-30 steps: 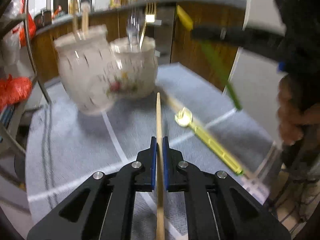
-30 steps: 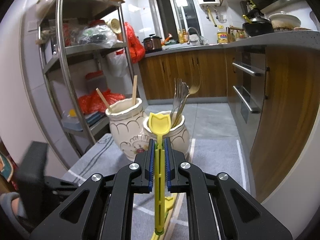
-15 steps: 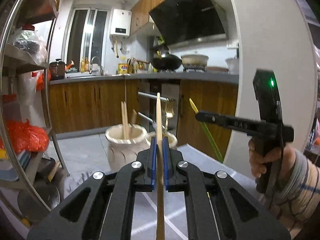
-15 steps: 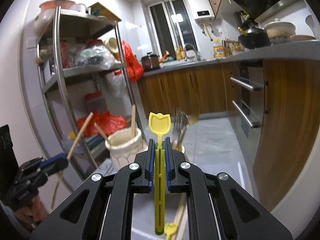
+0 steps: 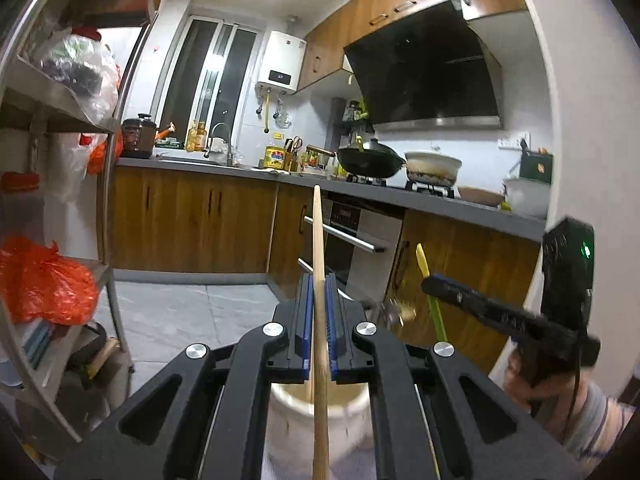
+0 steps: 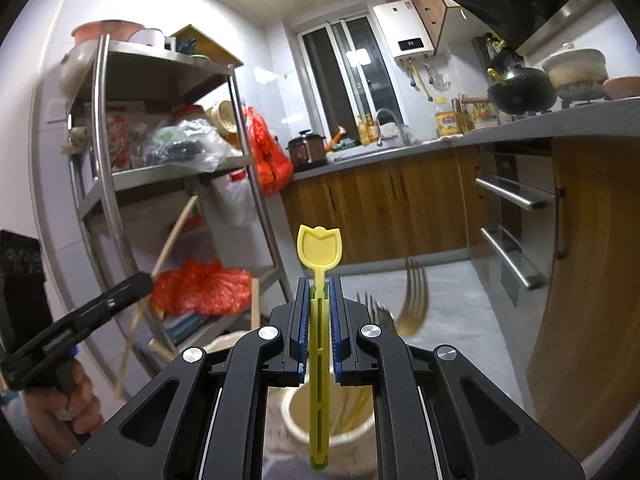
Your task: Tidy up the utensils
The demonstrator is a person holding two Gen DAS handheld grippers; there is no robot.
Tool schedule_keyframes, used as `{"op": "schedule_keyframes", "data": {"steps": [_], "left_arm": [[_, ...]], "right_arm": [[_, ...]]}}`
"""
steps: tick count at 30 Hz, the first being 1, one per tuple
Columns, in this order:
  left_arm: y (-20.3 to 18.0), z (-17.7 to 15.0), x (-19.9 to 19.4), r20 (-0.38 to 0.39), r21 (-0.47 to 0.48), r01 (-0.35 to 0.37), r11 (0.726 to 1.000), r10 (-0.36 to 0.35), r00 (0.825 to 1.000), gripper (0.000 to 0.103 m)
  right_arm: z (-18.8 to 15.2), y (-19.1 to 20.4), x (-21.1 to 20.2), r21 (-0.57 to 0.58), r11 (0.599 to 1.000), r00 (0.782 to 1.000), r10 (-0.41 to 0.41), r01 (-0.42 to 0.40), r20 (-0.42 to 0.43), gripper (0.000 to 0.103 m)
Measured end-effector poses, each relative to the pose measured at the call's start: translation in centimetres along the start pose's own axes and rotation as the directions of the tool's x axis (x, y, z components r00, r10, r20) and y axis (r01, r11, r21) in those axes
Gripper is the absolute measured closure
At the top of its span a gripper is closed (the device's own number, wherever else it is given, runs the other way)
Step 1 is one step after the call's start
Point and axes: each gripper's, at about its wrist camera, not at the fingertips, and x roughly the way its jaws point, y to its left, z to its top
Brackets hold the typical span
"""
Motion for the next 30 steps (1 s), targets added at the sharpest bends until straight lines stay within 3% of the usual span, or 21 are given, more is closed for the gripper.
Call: {"op": "schedule_keyframes", "data": {"steps": [8,12,21,30], "left_arm": [[1.1,0.6,5.6,0.063,-0.066,0.0,0.998,0.004,0.998,0.097],[1.9,-0.8,7.4,0.049,-0.089,-0.011,0.996,0.016,0.999,0.097],[2.4,-2.4,5.7,0.015,-0.075,0.002,0.997,-0.001,1.0,0.097],[-0.1,-4.5,1.7,-0.079,0.036,-0.018,0.999,0.021,0.997,0.097]], "right_arm": [[-1.2,-0.4,2.7,-0.012,1.0,1.0,0.014,-0.013,0.022,0.093],[-1.9,-0.9,3.2,0.003,1.0,0.999,0.018,-0.018,0.028,0.093],[-3.0,0.5,4.3,-0.086,0.996,0.999,-0.028,0.025,-0.036,0.092],[-4.9,1.5,2.4,-0.144,0.988,0.991,-0.08,0.065,-0.103,0.092]]}}
